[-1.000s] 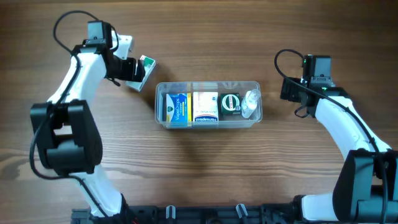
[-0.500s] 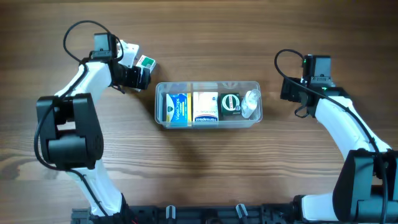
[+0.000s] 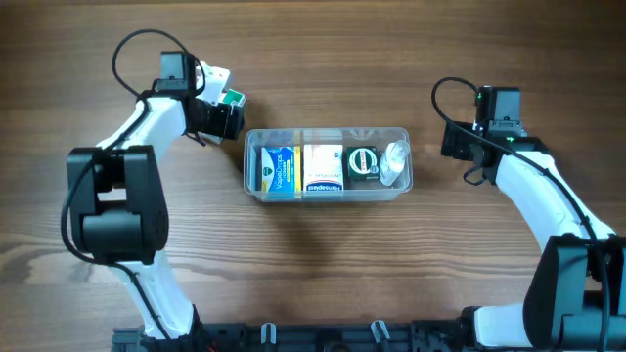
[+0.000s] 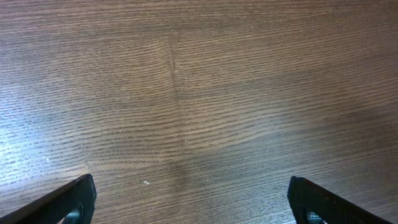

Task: Pack container
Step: 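Lower the left gripper and grasp the Panadol box, then lift the Panadol box and carry it over the container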

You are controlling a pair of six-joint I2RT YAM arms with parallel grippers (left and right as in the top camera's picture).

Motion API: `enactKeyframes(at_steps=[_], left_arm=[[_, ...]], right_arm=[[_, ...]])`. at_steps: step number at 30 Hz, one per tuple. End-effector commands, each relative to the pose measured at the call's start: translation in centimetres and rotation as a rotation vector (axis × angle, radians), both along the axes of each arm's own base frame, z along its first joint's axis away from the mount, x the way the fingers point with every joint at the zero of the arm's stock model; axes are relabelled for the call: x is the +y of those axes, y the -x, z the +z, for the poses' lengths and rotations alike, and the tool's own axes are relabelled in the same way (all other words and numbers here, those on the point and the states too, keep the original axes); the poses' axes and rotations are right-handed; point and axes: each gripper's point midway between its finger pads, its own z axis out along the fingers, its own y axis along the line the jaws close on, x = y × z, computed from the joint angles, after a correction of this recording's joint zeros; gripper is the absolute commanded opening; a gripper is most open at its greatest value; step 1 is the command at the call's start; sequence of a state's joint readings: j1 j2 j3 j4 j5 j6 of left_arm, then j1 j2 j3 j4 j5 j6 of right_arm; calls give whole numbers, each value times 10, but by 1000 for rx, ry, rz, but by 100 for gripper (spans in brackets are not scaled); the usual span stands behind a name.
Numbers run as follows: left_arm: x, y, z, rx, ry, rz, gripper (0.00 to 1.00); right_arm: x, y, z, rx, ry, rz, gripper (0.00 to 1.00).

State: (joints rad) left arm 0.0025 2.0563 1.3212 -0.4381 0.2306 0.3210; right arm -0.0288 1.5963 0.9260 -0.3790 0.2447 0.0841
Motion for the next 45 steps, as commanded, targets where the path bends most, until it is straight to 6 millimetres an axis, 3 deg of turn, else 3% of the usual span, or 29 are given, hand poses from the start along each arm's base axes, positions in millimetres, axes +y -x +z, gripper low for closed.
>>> enactKeyframes(at_steps=[1, 7, 12, 16, 19, 22, 24, 28, 31, 35, 39, 45], left_arm=[[6, 11, -28, 67, -36, 4, 86], [9, 11, -30, 69, -55, 12, 60], [11, 11, -30, 67, -67, 16, 52], [23, 5, -22, 40, -128, 42, 51], [26, -3, 7, -27, -144, 54, 52], [24, -6, 53, -106, -131, 77, 50], [20, -4, 73, -138, -129, 70, 50], [-6, 8, 124, -217, -117, 17, 50], [-42, 25, 160, -280, -101, -63, 50], [-88, 53, 187, -313, -80, -178, 50], [-125, 87, 185, -263, -77, -294, 51], [-142, 130, 159, -138, -113, -494, 53]], right_arm=[[-2, 1, -3, 10, 18, -2, 100], [-2, 1, -3, 10, 18, -2, 100], [-2, 1, -3, 10, 17, -2, 100], [-2, 1, -3, 10, 17, -2, 100], [-2, 1, -3, 10, 18, -2, 100], [-2, 1, -3, 10, 17, -2, 100], [-2, 1, -3, 10, 17, -2, 100], [-2, 1, -3, 10, 18, -2, 100], [-2, 1, -3, 10, 17, -2, 100], [-2, 1, -3, 10, 17, -2, 100], [-2, 1, -3, 10, 17, -2, 100], [-2, 1, -3, 10, 17, -2, 100]])
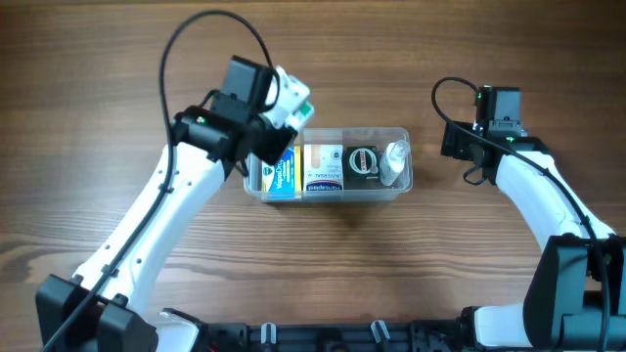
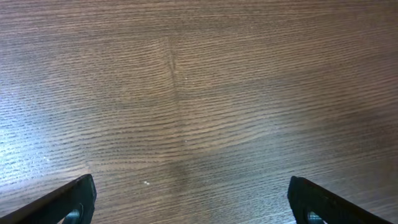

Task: Pack container
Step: 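Lift the Panadol box and carry it over the container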

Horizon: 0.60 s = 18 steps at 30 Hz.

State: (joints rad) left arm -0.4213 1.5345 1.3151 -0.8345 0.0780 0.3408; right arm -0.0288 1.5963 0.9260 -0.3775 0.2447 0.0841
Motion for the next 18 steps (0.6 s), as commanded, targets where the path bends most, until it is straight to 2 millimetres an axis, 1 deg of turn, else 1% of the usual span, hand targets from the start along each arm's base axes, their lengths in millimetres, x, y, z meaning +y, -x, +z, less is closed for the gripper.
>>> enactKeyframes(at_steps=[1, 3, 6, 10, 18], left_arm=[[-14, 20, -7, 23, -8, -151, 52], [-19, 26, -11, 29, -7, -213, 50], [-29, 33, -14, 32, 25, -310, 49], [-31, 30, -23, 29, 22, -333, 50], [-37, 22, -59, 89, 11, -341, 50]], right_arm=[[-2, 1, -3, 11, 17, -2, 100], [-2, 1, -3, 11, 17, -2, 100], [-2, 1, -3, 11, 18, -2, 100], [-2, 1, -3, 11, 18, -2, 100], [-2, 1, -3, 11, 17, -2, 100]])
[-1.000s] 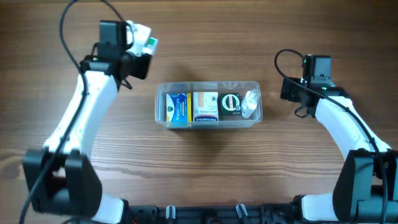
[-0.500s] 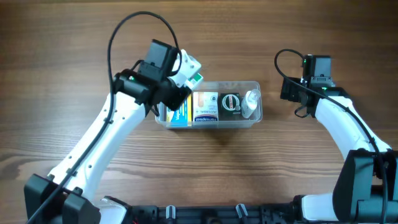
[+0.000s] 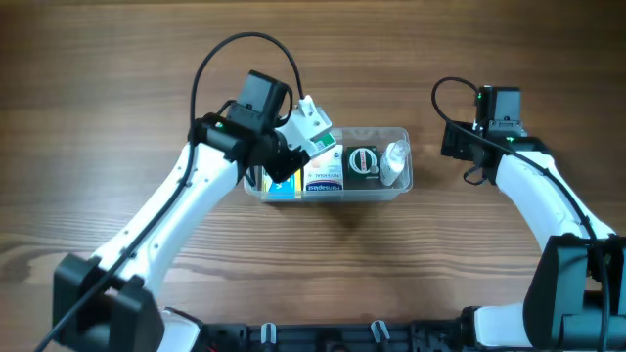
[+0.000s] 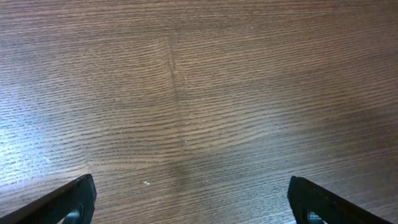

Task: Pack container
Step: 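Lift the Panadol box and carry it over the container, then lower the Panadol box upright into the container's left side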

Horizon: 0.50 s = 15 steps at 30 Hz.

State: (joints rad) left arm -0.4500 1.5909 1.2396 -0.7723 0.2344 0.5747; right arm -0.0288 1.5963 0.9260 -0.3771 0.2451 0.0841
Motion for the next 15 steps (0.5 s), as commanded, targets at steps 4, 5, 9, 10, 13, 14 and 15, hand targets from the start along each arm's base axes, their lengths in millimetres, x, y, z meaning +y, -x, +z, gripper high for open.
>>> enactKeyframes(at_steps=[4, 5, 9, 10, 13, 14, 15], left_arm=[[-8, -3, -40, 65, -22, -44, 50], [-8, -3, -43, 65, -29, -59, 50], [-7, -1, -61, 93, -60, -102, 57], [-7, -1, -63, 95, -65, -110, 58], [-6, 0, -67, 90, -78, -149, 59], [-6, 0, -68, 86, -82, -161, 59], [-6, 0, -68, 79, -86, -178, 59]], right_arm=[[-2, 1, -3, 12, 17, -2, 100], [-2, 1, -3, 11, 17, -2, 100], [-2, 1, -3, 11, 17, -2, 100], [-2, 1, -3, 11, 17, -2, 100], [-2, 1, -3, 11, 17, -2, 100], [-2, 1, -3, 11, 17, -2, 100], [-2, 2, -3, 12, 17, -2, 100]])
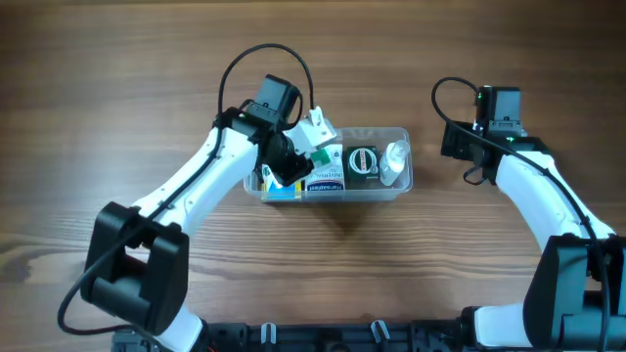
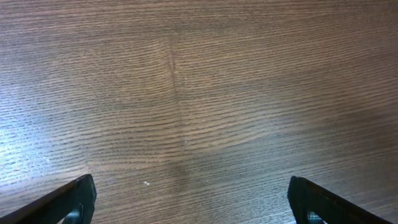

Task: Pack container
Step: 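Lower the Panadol box upright into the container's left side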

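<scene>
A clear plastic container [image 1: 403,183] lies at the table's middle, holding a blue box [image 1: 282,190], a white box [image 1: 327,174], a dark round tin [image 1: 363,161] and a small clear bottle [image 1: 394,161]. My left gripper [image 1: 305,145] is shut on a white box with green trim [image 1: 318,132], tilted over the container's left half. My right gripper [image 2: 189,208] is open over bare wood, right of the container, its fingers [image 2: 68,202] wide apart with nothing between them.
The wooden table [image 1: 489,59] stretches all round the container. My left arm [image 1: 186,196] crosses from the lower left up to the container. The right arm [image 1: 533,191] stays along the right side.
My left gripper has shifted slightly right and lower with the white and green box, now closer over the container's left half. The right gripper has not moved.
My left gripper first held the white and green box on the table left of the container. It then held the box at the container's upper left corner, then above its left part, and now lower over the packed boxes. The right gripper stayed open throughout.
</scene>
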You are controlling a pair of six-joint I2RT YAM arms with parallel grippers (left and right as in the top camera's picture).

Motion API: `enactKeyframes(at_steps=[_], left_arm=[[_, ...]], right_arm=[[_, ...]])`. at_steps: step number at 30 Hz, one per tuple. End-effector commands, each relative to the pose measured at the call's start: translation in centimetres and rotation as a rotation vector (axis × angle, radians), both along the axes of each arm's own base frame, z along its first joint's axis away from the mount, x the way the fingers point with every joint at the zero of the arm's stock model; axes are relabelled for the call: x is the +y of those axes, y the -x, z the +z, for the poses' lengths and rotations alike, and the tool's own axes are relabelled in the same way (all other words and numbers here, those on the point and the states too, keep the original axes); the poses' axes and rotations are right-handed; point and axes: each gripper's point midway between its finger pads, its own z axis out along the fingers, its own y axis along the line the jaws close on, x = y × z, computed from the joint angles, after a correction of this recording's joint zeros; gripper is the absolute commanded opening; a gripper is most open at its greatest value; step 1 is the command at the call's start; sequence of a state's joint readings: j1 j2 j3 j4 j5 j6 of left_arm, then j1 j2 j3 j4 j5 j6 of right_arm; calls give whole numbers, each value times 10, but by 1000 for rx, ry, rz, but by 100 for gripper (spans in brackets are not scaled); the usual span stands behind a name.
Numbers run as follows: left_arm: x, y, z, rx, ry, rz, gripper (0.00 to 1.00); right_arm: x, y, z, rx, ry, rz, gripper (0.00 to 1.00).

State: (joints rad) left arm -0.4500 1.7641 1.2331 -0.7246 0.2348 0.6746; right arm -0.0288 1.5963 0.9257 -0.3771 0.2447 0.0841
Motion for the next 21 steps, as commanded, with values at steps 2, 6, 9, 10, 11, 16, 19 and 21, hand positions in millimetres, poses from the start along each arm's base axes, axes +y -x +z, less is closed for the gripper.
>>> enactKeyframes(at_steps=[2, 6, 9, 10, 11, 16, 19, 21], left_arm=[[-3, 6, -7, -8, -6, -109, 61], [-3, 6, -7, -10, -6, -111, 65], [-4, 5, -7, -12, -5, -111, 65], [-4, 4, -6, -15, -3, -111, 65], [-4, 4, -6, -17, -2, -111, 66], [-10, -7, -2, -52, 29, -77, 41], [-15, -17, 2, -66, 65, 0, 12], [-17, -22, 4, -63, 89, 58, 8]], right_arm=[[-2, 1, -3, 11, 17, -2, 100], [-2, 1, -3, 11, 18, -2, 100], [-2, 1, -3, 11, 17, -2, 100], [-2, 1, -3, 11, 17, -2, 100], [-2, 1, -3, 11, 18, -2, 100], [-2, 1, -3, 11, 18, -2, 100], [-2, 1, -3, 11, 17, -2, 100], [-2, 1, -3, 11, 17, -2, 100]])
